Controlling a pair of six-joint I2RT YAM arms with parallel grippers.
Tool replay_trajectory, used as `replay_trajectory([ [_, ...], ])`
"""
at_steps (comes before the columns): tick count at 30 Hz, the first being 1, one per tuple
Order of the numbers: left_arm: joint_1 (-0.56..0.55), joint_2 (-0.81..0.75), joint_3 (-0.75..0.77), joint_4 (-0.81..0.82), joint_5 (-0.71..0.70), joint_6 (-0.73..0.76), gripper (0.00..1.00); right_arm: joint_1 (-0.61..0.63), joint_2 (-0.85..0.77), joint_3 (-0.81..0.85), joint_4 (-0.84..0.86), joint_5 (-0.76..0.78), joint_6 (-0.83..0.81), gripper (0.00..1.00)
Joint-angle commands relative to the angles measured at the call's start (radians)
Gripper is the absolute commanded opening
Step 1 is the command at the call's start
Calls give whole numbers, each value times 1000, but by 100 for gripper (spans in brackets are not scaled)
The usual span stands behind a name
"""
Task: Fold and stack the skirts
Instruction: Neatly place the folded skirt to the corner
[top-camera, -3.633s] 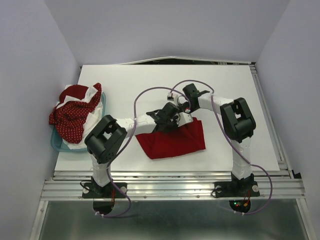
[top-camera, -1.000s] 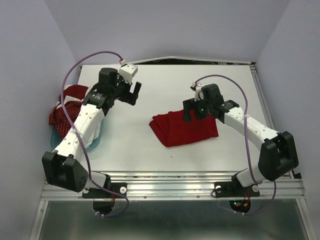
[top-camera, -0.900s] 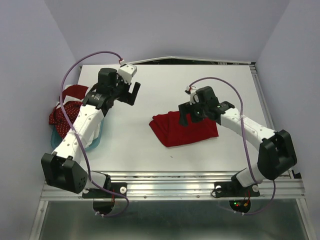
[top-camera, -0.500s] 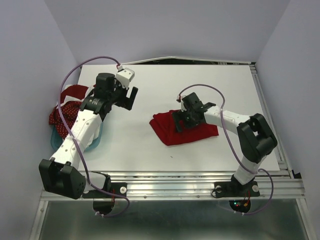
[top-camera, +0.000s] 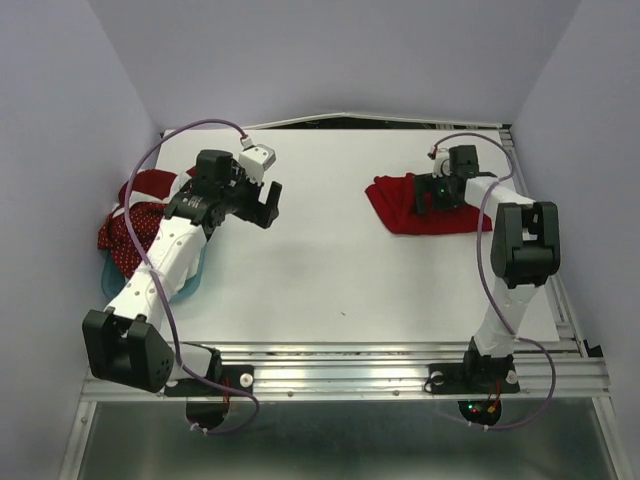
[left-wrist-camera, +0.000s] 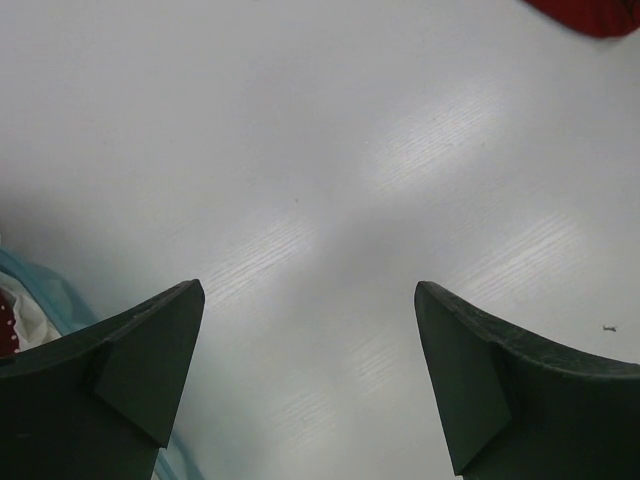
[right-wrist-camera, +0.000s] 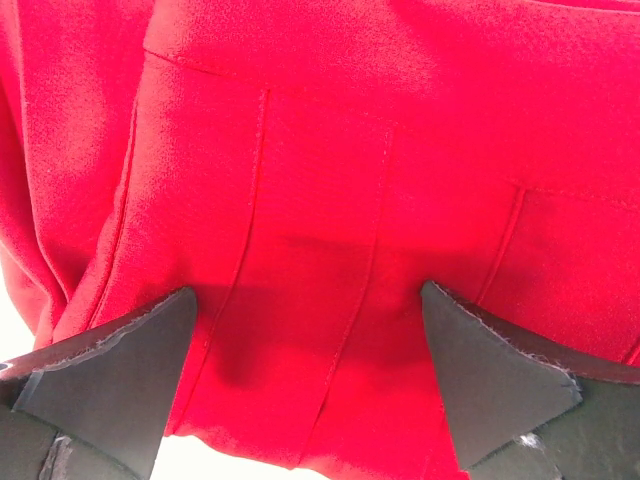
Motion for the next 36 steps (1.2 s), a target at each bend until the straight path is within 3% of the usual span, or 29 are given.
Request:
replay_trajectory([
  [1, 11, 16, 8, -11, 78, -12, 99, -118, 169, 95, -62, -68, -150, 100],
  [12, 19, 48, -4, -19, 92, -9, 99, -277, 455, 523, -141, -95, -210, 100],
  [18, 29, 59, 14, -19, 74, -24, 99, -277, 411, 603, -190, -224, -311, 100],
  [26, 43, 70, 67, -11, 49, -58, 98, -277, 254, 782, -272, -388, -177, 100],
  [31, 54, 71, 131, 12, 75, -72, 98, -268, 93, 738, -389, -440, -132, 100],
  [36, 56, 33, 125, 74, 63, -72, 98, -250, -135, 447, -480, -468, -130, 100],
])
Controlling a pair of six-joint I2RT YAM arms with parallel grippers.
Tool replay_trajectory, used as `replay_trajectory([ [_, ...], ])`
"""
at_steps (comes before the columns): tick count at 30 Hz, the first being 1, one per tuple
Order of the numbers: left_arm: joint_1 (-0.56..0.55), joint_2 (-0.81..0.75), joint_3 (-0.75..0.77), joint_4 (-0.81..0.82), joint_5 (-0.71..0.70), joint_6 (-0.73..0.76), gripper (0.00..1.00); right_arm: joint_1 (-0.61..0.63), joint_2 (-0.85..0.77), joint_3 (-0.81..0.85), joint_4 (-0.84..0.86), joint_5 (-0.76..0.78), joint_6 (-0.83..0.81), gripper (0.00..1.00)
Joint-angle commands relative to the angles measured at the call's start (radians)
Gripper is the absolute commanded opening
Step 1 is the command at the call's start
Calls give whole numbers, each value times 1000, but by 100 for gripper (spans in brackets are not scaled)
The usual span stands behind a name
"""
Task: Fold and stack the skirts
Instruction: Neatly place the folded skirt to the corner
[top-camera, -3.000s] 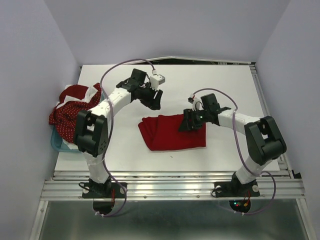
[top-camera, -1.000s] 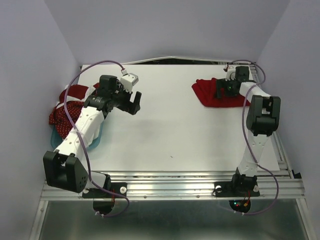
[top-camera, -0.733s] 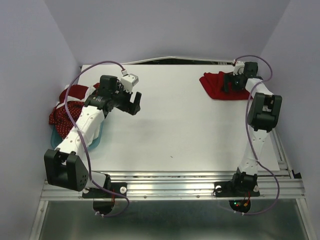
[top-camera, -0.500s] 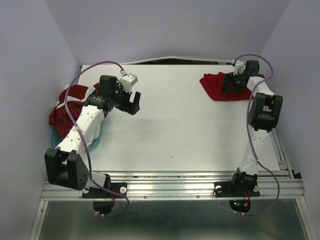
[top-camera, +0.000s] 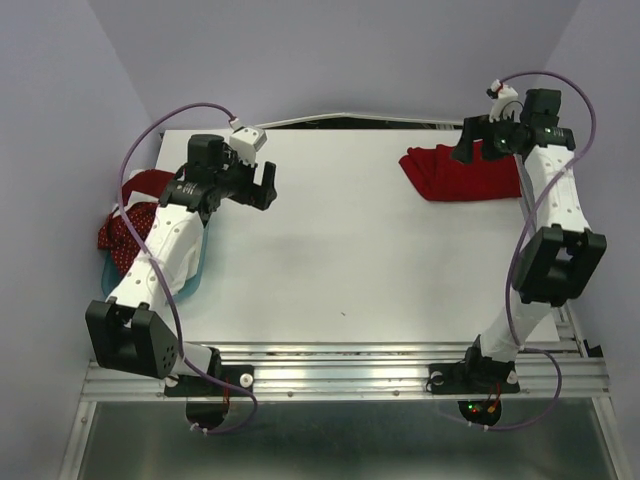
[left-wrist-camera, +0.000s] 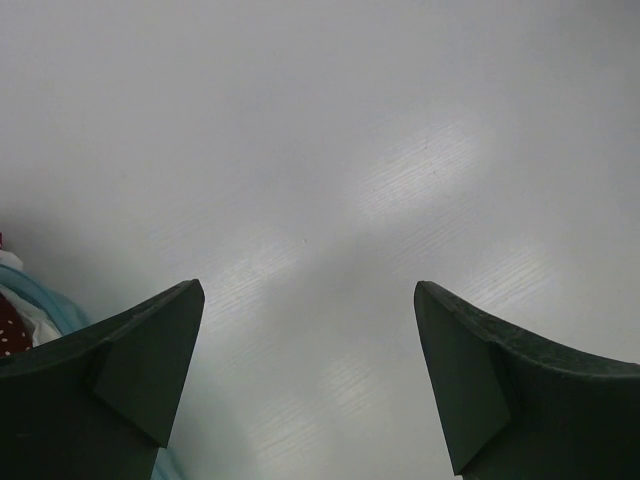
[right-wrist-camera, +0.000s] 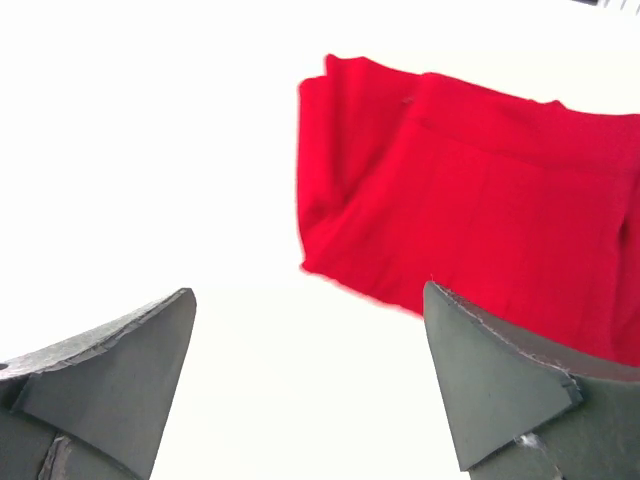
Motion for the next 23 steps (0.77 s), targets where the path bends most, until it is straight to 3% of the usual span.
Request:
replay_trajectory([
  [1, 6, -55, 6, 97, 0, -12, 99, 18, -186, -213, -114, -65, 21, 100],
  [10, 6, -158, -190, 165, -48, 11, 98, 27, -578, -772, -42, -51, 30, 100],
  [13, 6, -206, -245, 168, -62, 26, 99, 27, -664, -886, -35, -47, 21, 100],
  [19, 6, -282, -328, 173, -100, 63, 98, 36, -764, -1003, 13, -24, 50, 100],
  [23, 6, -286, -322, 164, -121, 72, 99, 36, -768, -997, 12, -33, 62, 100],
])
